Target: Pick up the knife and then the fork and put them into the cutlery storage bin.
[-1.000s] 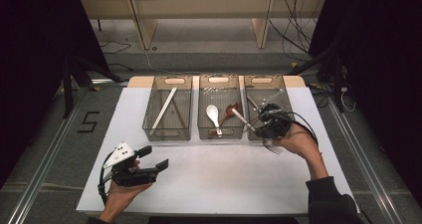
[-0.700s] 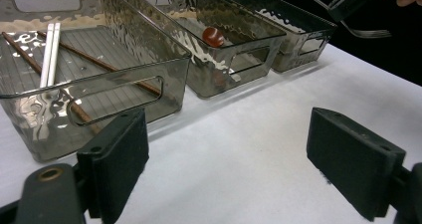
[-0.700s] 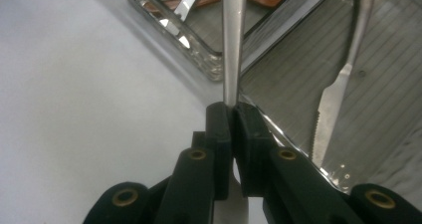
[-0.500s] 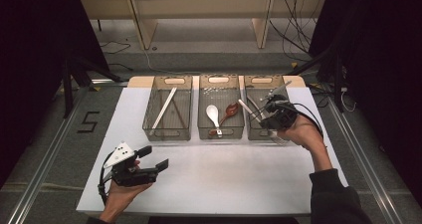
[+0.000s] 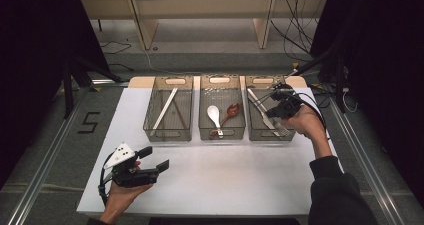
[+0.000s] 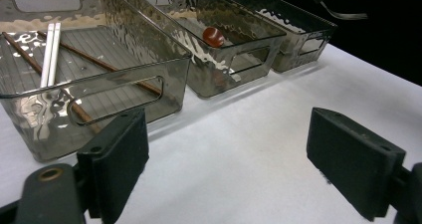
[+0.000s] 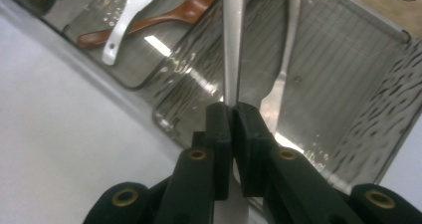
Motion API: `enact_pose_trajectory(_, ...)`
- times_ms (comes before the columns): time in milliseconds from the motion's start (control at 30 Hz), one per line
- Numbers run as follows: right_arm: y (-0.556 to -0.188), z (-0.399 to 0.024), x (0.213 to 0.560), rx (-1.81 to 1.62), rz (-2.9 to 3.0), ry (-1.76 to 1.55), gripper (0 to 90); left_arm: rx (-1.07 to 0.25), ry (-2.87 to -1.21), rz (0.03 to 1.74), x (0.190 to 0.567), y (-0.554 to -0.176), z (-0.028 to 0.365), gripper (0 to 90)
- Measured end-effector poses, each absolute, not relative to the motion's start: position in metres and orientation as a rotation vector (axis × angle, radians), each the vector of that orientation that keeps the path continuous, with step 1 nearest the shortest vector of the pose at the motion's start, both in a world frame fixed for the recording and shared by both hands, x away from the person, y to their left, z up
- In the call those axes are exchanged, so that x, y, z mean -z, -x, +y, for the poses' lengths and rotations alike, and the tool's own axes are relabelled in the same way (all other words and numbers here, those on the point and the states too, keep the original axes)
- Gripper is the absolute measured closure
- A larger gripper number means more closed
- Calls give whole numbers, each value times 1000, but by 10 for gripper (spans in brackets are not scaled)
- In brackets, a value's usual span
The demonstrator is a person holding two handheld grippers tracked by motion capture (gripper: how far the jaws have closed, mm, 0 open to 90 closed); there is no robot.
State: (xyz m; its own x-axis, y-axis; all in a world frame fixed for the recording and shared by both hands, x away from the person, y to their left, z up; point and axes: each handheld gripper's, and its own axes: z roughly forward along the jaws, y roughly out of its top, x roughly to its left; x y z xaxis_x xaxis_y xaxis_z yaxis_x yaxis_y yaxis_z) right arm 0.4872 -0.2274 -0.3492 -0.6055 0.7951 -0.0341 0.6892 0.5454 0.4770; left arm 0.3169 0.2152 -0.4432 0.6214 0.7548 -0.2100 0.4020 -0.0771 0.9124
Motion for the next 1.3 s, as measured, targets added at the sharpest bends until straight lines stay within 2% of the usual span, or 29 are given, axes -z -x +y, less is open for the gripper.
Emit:
enact_pose_trajectory(600,-522,-238,360,-590,2459,-1354,857,-381,-1695,960,443,-317,215,163)
enact_pose_trajectory(1300,-539,-244,374,-550,2397,-1438,855,-379,-1700,955,443,-317,215,163)
